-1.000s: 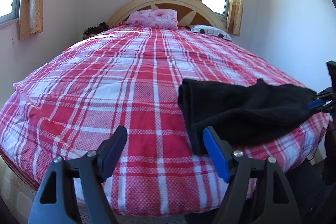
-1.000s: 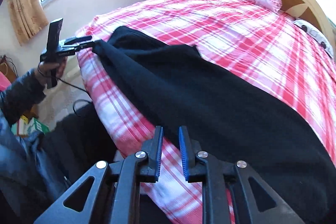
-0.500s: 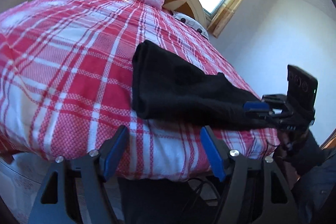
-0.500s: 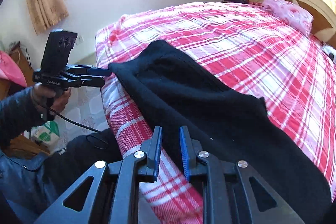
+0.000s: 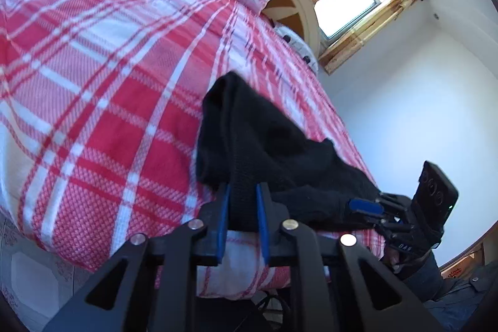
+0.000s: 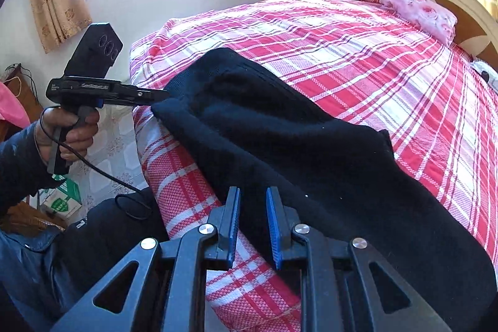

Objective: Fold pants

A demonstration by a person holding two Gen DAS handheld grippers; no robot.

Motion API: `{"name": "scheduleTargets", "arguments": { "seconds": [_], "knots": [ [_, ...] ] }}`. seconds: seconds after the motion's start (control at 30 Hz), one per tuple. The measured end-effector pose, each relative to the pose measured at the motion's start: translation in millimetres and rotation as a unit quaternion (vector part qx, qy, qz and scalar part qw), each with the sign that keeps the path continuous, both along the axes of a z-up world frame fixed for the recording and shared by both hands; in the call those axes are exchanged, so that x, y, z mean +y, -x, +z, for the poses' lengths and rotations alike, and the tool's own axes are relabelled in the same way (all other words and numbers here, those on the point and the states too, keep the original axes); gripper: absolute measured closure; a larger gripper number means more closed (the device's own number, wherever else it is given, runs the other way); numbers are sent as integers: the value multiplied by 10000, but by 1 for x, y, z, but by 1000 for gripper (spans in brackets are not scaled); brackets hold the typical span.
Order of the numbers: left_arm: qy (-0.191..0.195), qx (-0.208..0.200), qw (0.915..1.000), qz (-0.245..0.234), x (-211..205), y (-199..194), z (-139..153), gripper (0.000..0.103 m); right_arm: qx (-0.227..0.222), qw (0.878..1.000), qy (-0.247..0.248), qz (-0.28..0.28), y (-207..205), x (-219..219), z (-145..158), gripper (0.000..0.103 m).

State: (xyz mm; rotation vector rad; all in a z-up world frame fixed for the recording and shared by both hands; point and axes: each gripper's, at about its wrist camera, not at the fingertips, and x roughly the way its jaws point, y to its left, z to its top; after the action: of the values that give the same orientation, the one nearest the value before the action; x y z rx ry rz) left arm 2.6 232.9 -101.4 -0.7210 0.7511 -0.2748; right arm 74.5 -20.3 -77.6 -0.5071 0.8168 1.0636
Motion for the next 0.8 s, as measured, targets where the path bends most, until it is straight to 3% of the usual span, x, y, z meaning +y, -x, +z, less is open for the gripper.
{"name": "scheduleTargets", "arguments": {
  "seconds": [0.33, 0.47, 0.6, 0.67, 0.73, 0.8],
  "knots": [
    [-632, -1000, 9930, 68, 16, -56, 68, 95, 106, 9983, -371, -439, -15, -18, 10, 84],
    [-616, -521, 9967, -41, 25, -64, 43, 95, 255, 9986, -406, -232, -11, -18, 8, 84],
    [-737, -49, 9973, -42, 19, -48, 14, 95, 230, 9994, -245, -13, -8, 0, 3, 84],
    [-670, -20, 9977, -39, 13, -38, 8, 78, 176, 9997, -171, 23, -15, 12, 7, 81],
    [-838, 8, 9965, 43, 6, -33, 6, 36, 79, 9997, -204, 55, -22, 22, 13, 68],
    [-926, -11, 9955, 225, 5, -29, 5, 26, 192, 9990, -392, 45, -33, 31, 21, 60]
  ]
}}
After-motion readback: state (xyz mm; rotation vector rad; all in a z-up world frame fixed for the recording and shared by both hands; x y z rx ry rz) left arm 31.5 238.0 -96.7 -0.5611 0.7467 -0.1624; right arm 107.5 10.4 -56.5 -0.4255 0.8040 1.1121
